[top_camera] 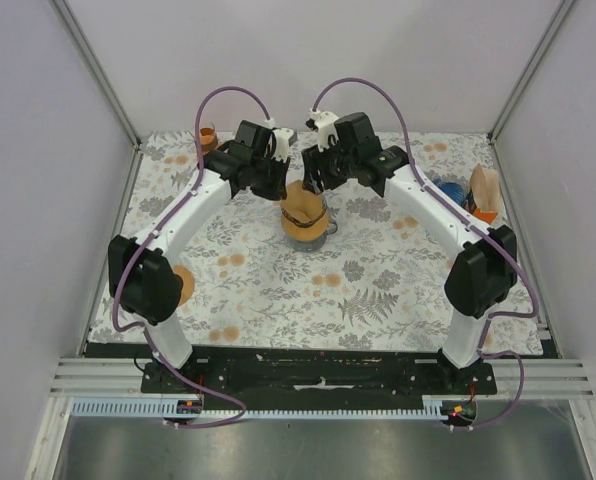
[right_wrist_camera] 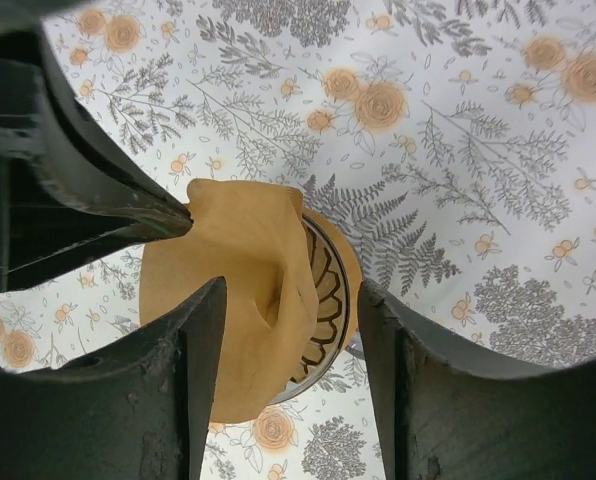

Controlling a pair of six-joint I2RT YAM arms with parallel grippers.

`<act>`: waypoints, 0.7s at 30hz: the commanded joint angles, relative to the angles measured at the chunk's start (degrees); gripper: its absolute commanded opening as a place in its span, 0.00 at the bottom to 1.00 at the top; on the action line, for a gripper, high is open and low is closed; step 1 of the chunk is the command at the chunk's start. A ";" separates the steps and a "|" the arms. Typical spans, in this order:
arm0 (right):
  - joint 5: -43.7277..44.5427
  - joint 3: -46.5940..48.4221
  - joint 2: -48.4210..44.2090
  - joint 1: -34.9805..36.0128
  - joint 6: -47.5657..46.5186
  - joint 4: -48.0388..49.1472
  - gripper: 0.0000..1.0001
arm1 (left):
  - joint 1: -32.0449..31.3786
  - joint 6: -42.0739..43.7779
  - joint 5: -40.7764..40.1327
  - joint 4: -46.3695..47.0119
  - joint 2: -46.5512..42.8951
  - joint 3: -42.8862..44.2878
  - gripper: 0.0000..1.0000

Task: Place the coffee filter in the dripper
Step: Place the coffee filter in the coffee dripper, then adjust the coffee filter in the coffee dripper.

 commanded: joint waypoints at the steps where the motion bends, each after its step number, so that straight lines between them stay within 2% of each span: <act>1: 0.60 3.09 -4.44 0.50 -1.43 0.26 0.59 | -0.06 1.23 1.36 2.05 -1.85 -0.15 0.07; 7: -2.22 0.11 -3.57 3.14 0.06 0.35 0.26 | 0.02 1.58 0.57 0.91 -2.81 3.54 0.25; 10: 1.81 -1.03 -1.63 3.58 2.08 -0.79 0.11 | 0.02 1.40 0.57 0.73 -3.87 3.63 0.36; 12: 3.76 -1.48 -0.40 4.37 2.44 -0.71 0.05 | 0.29 0.09 0.66 0.82 -4.40 3.20 0.42; 16: 5.60 -0.87 2.67 5.87 2.52 -1.58 0.01 | 1.78 -3.68 0.48 2.05 -5.54 1.00 0.49; 21: 9.29 0.80 6.36 6.13 2.44 -3.17 0.00 | 3.36 -9.31 1.54 4.24 -6.51 -2.95 0.55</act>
